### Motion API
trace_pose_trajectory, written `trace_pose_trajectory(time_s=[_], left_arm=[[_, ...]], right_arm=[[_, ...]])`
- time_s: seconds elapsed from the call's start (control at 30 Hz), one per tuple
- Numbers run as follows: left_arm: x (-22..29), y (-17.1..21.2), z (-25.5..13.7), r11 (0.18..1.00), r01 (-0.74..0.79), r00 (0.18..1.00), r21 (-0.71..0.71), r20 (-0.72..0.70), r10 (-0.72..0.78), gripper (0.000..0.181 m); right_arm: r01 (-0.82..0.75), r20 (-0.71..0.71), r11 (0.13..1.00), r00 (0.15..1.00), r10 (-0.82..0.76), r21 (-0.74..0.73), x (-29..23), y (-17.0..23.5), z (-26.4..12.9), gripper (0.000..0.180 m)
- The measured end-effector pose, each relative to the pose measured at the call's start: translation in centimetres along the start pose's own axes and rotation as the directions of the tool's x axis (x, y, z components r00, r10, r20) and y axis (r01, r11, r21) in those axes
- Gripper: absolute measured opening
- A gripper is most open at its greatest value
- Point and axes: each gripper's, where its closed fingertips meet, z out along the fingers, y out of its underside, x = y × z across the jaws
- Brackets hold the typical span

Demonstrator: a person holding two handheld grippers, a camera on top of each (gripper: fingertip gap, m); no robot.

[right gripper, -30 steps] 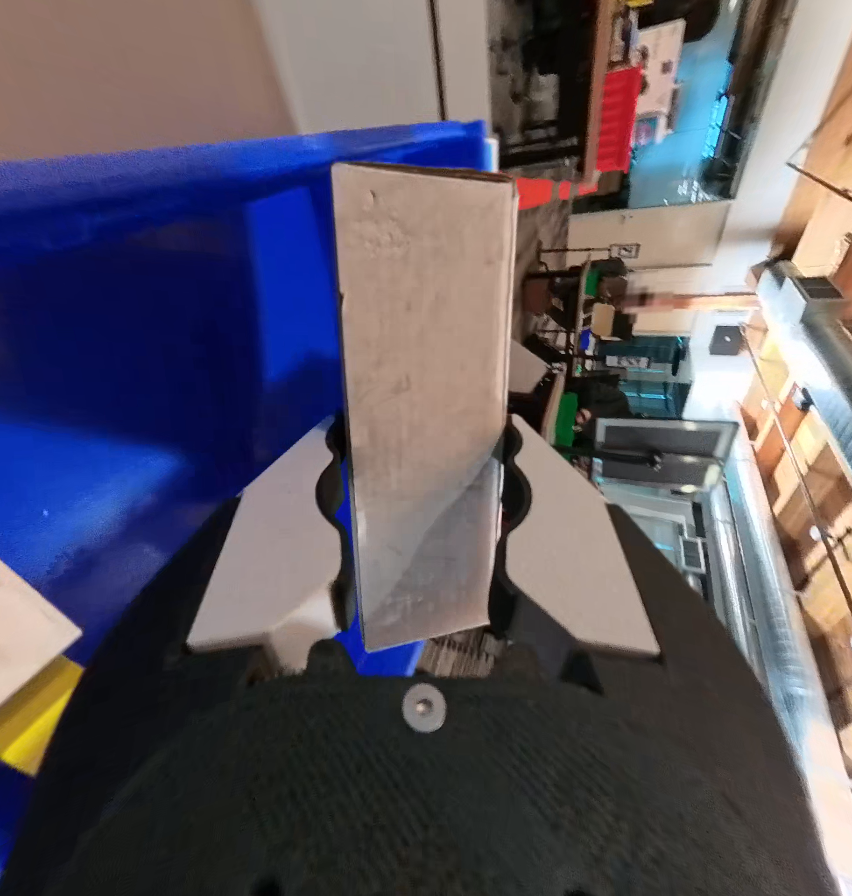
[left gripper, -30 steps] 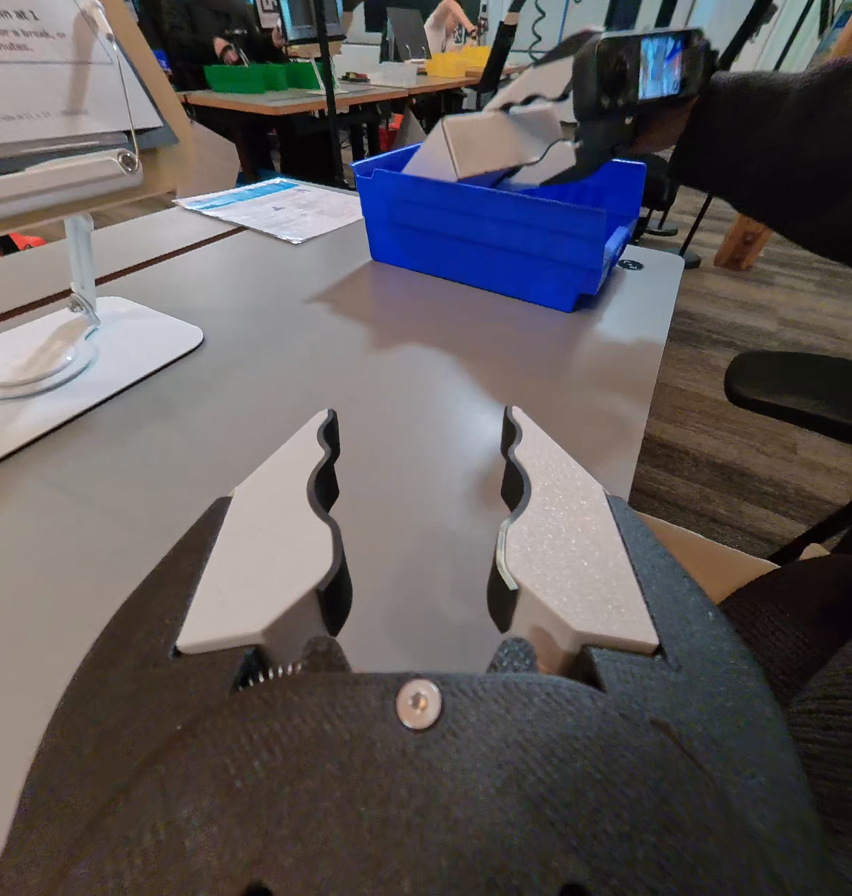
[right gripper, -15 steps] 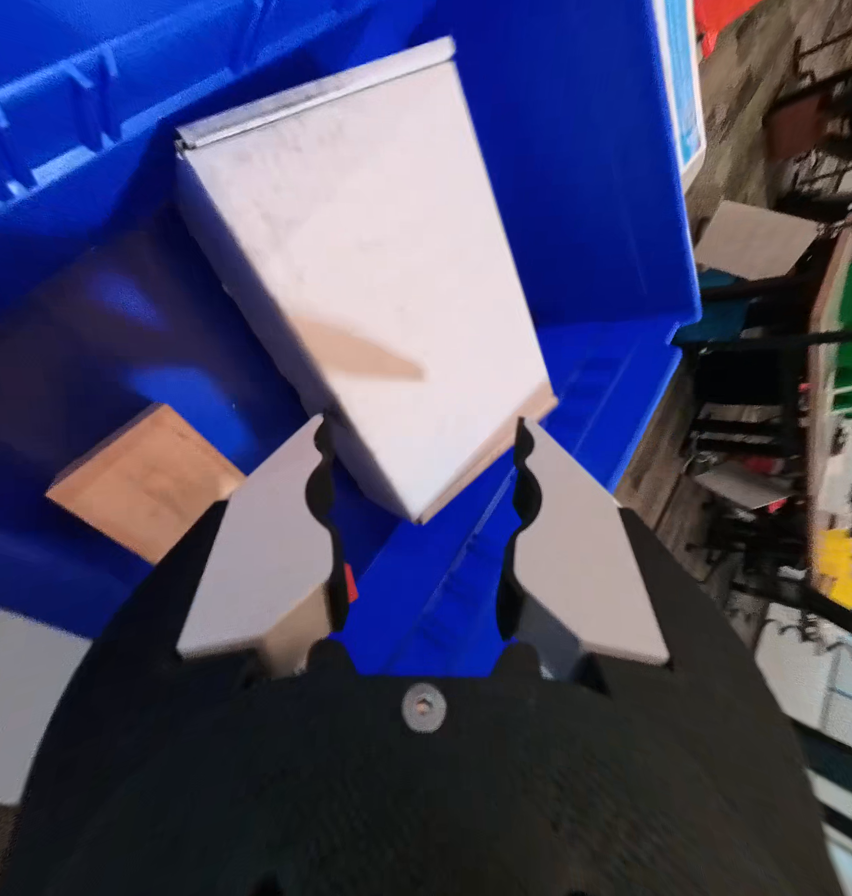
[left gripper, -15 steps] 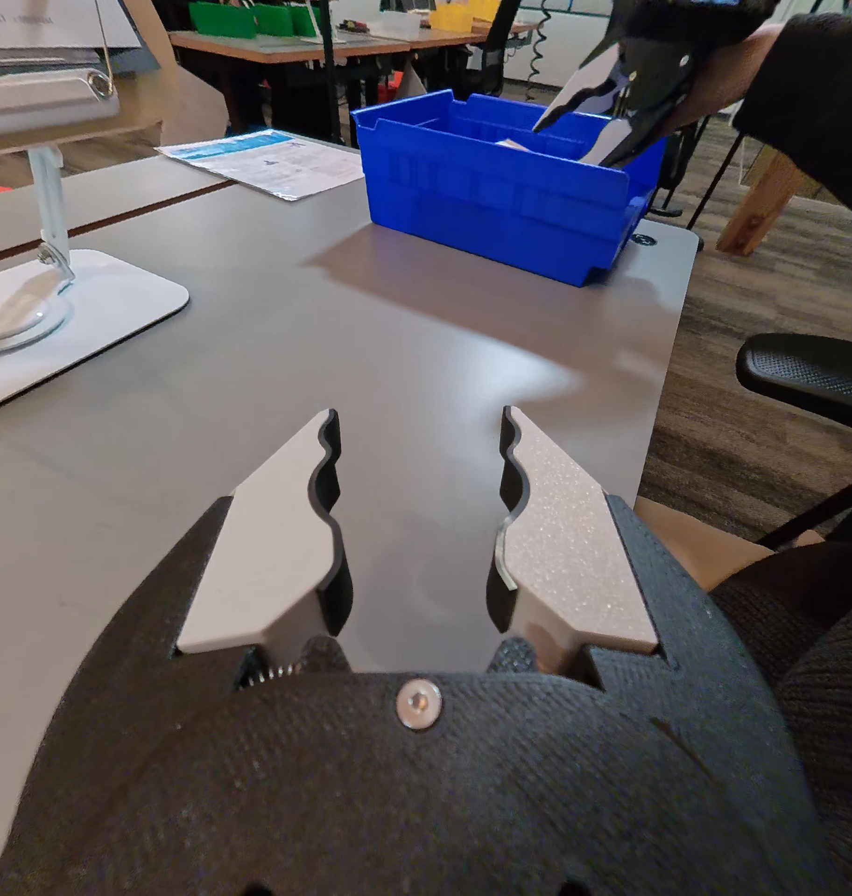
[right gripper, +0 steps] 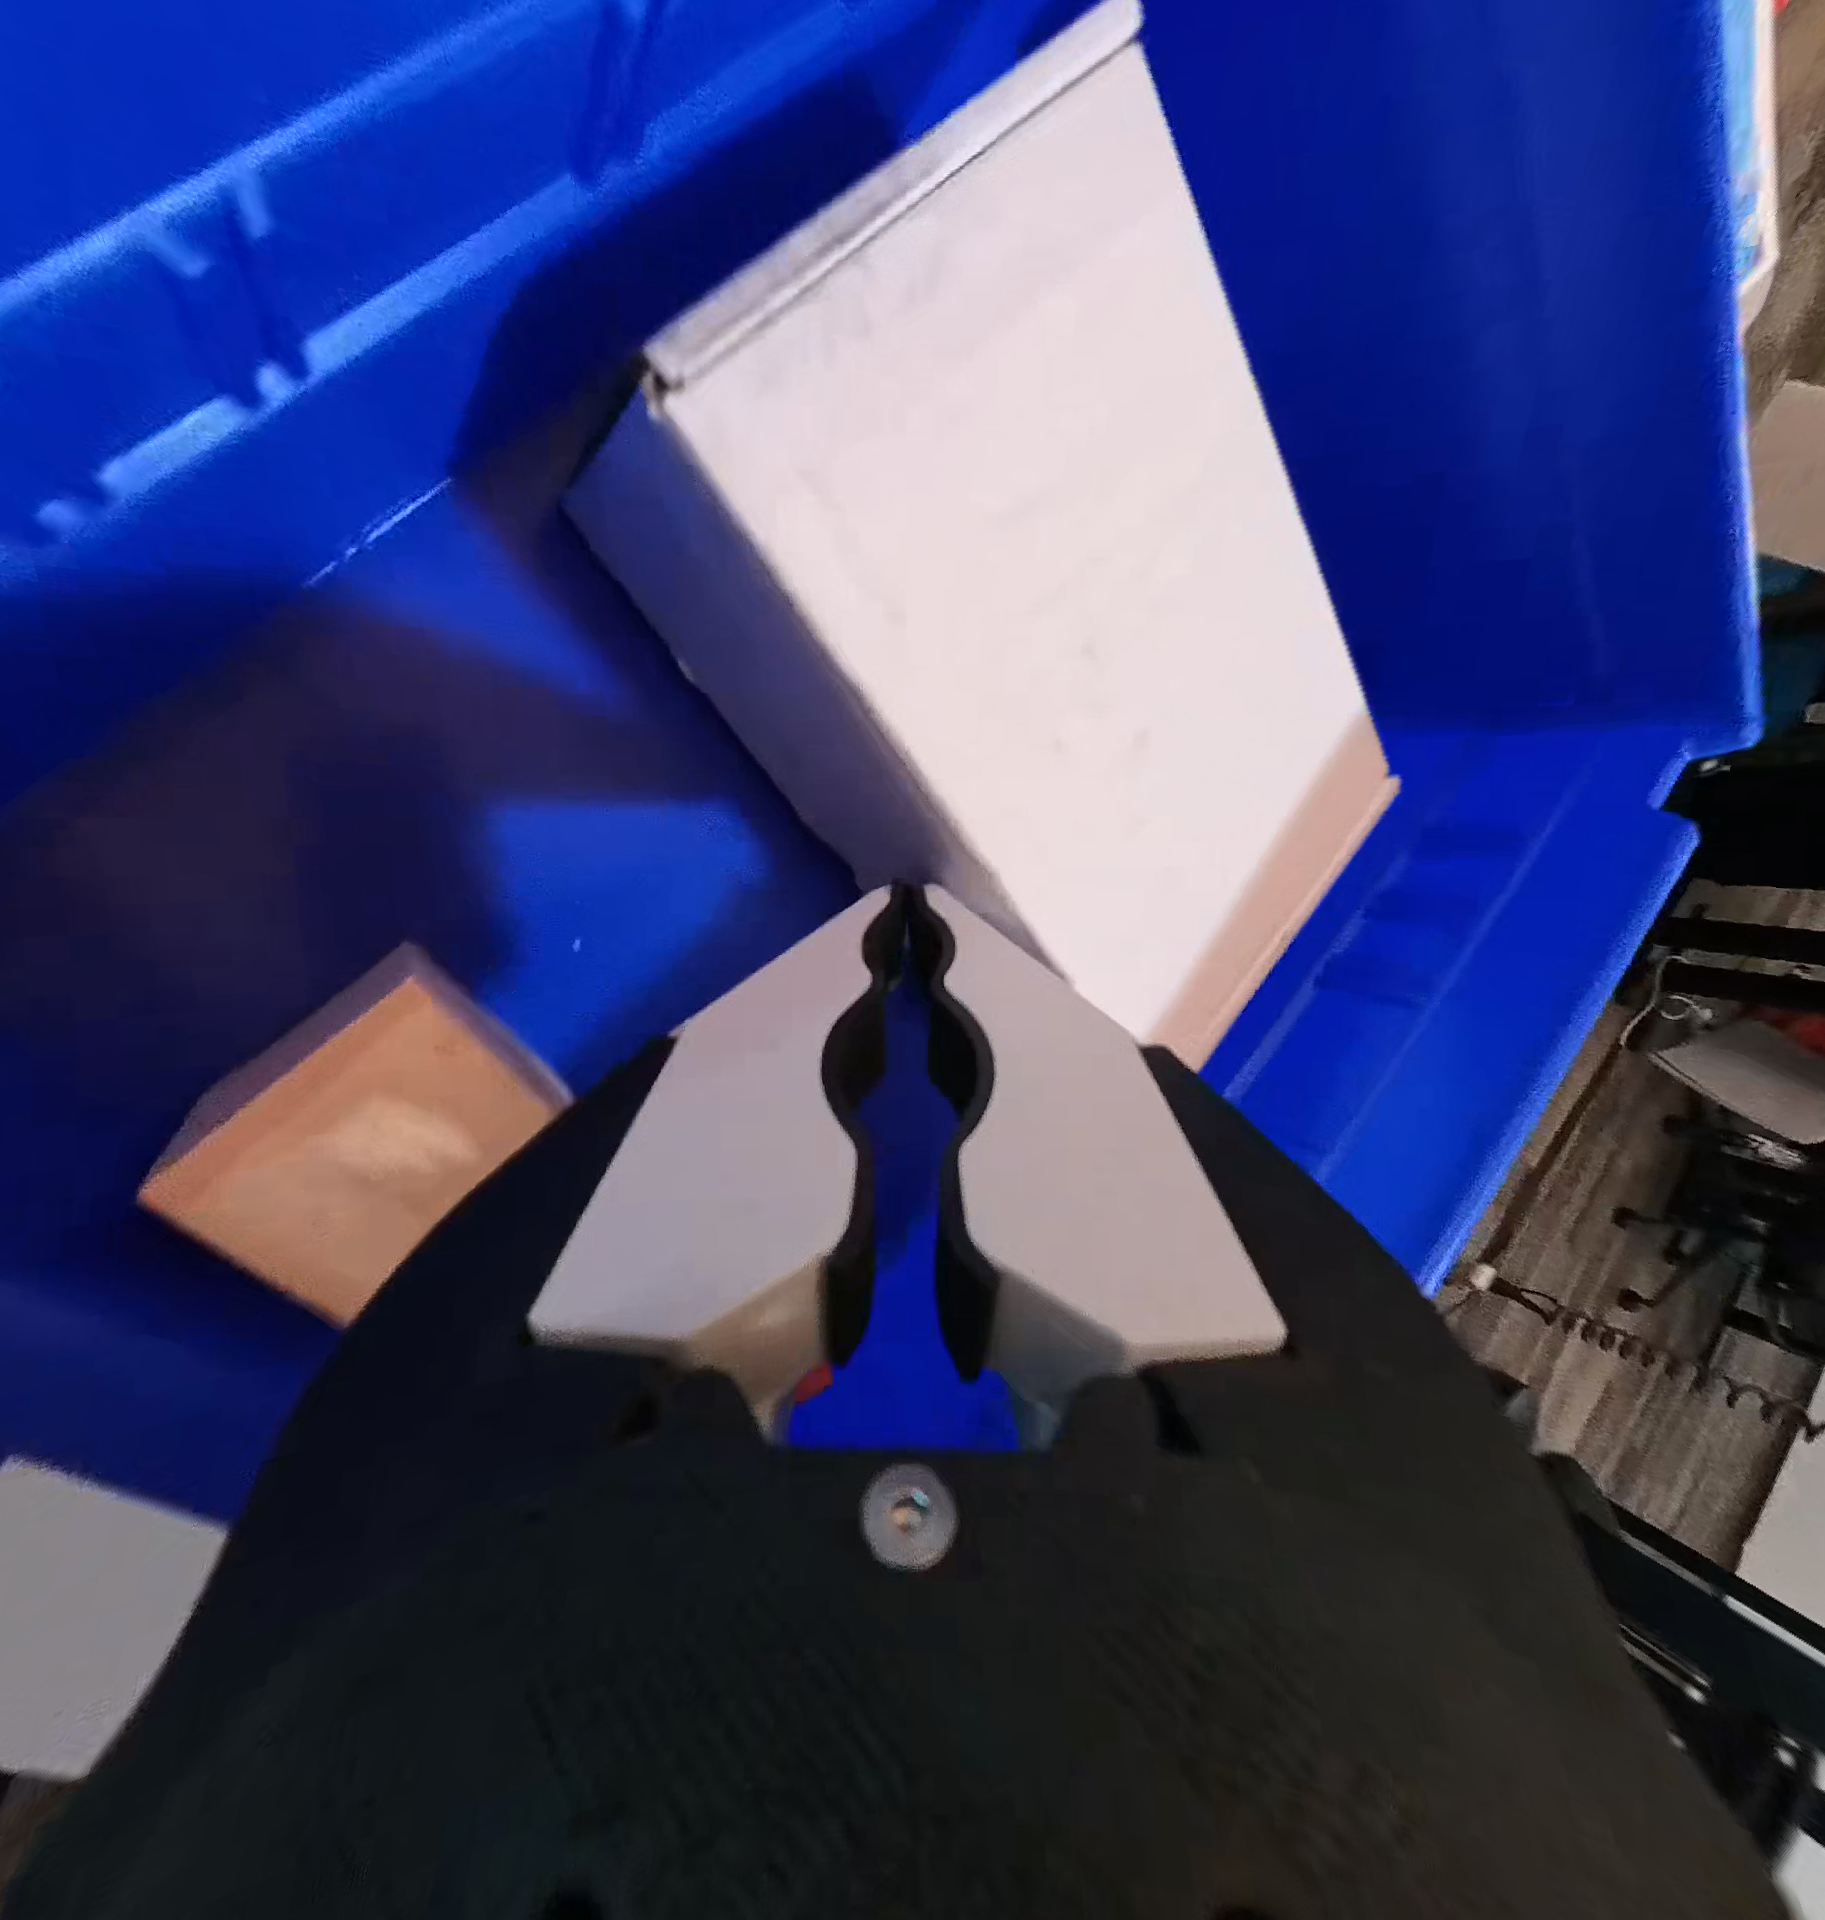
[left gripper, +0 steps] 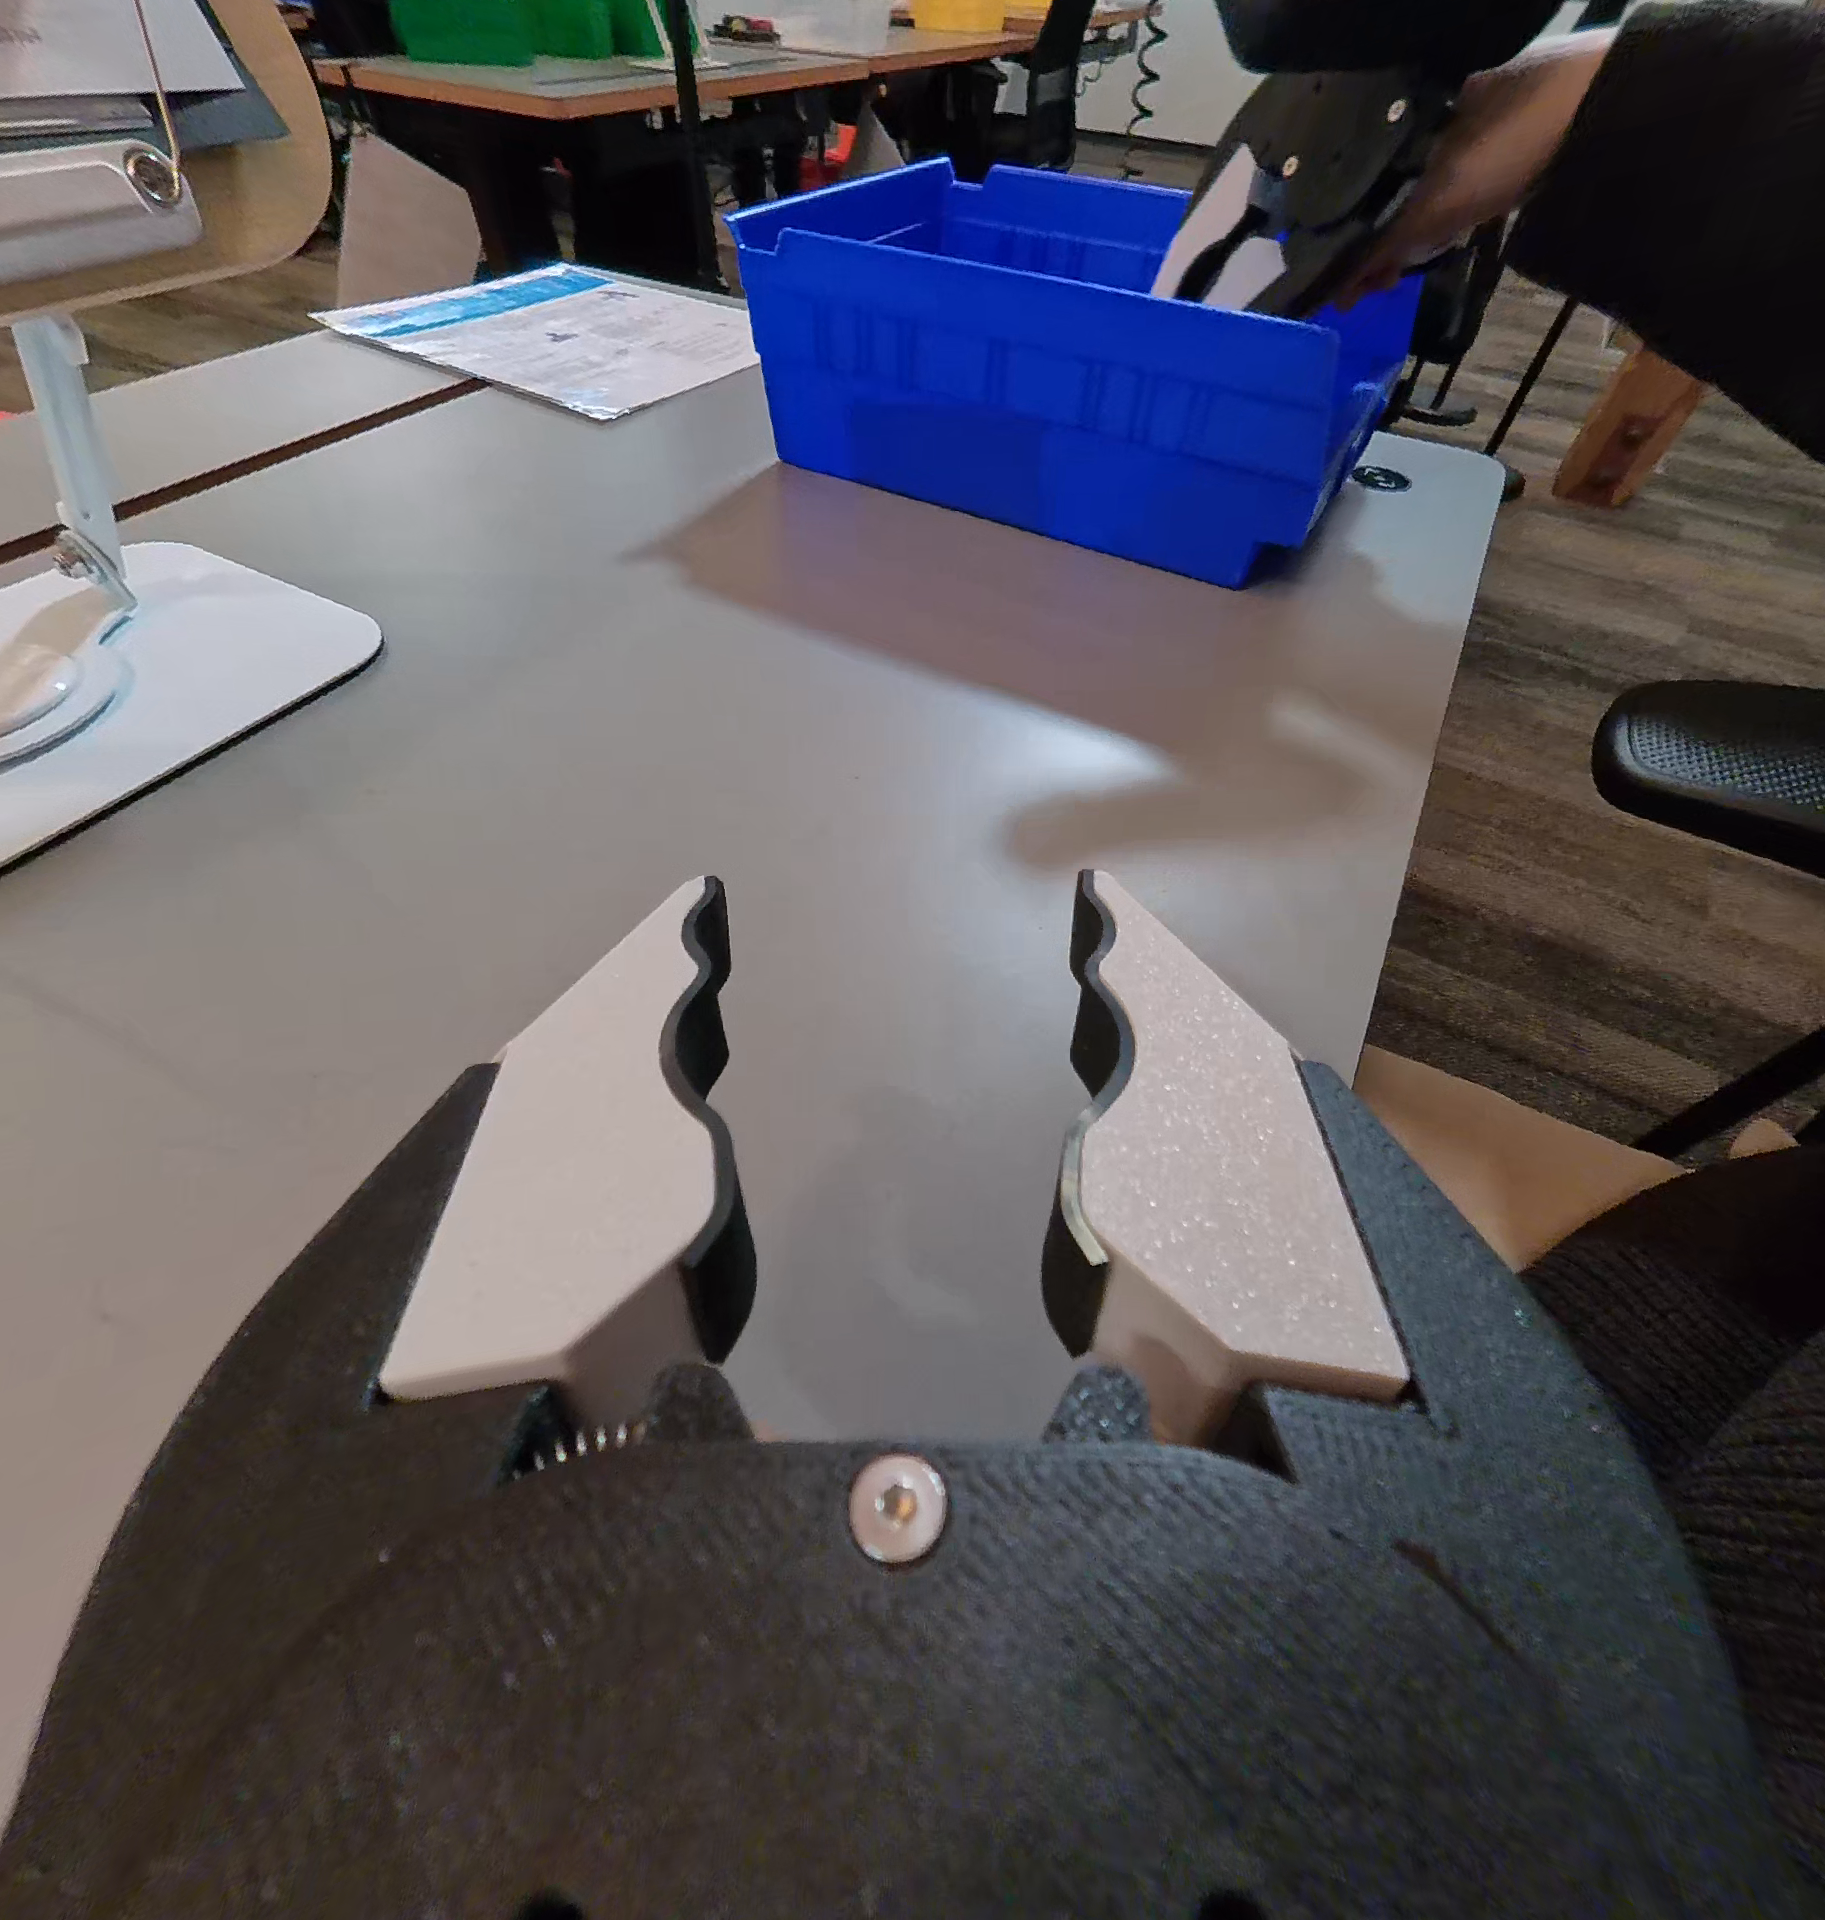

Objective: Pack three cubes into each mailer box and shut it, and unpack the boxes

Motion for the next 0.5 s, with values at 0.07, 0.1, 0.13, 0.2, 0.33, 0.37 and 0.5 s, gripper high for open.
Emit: trace_pose_trajectory(time_s=[0.07, 0.1, 0.13, 0.2, 0.33, 0.37, 0.5], left_arm=[[0.0, 0.0, 0.0, 1.000, 0.000, 1.000, 0.000, 0.001, 0.000, 0.065], [0.0, 0.0, 0.0, 1.000, 0.000, 1.000, -0.001, 0.002, 0.000, 0.065], [0.0, 0.0, 0.0, 1.000, -0.002, 1.000, -0.002, 0.004, 0.002, 0.065], [-0.1, 0.0, -0.1, 1.000, -0.004, 1.000, -0.002, 0.009, 0.004, 0.065], [-0.3, 0.0, -0.2, 1.000, 0.004, 1.000, 0.002, 0.012, -0.004, 0.064], [-0.3, 0.1, -0.3, 1.000, 0.008, 1.000, 0.002, 0.012, -0.008, 0.064], [-0.3, 0.4, -0.1, 1.000, 0.022, 1.000, -0.006, 0.002, -0.022, 0.064]], right_arm=[[-0.014, -0.019, 1.000, 1.000, 0.014, 0.009, 0.8, -0.5, 0.7, 0.000], [-0.018, -0.035, 1.000, 0.999, 0.018, 0.009, 1.2, -0.6, 1.1, 0.000], [-0.021, -0.036, 1.000, 0.999, 0.021, 0.007, 1.3, -0.7, 1.5, 0.000], [-0.024, -0.029, 1.000, 0.999, 0.024, 0.001, 1.2, -0.8, 1.9, 0.000], [-0.030, 0.003, 0.999, 1.000, 0.030, 0.044, 0.3, -1.6, 1.7, 0.000], [-0.034, 0.034, 0.997, 0.999, 0.031, 0.070, -0.3, -2.1, 1.4, 0.000], [-0.064, 0.113, 0.986, 0.993, 0.046, 0.156, -1.6, -4.4, 0.9, 0.000]])
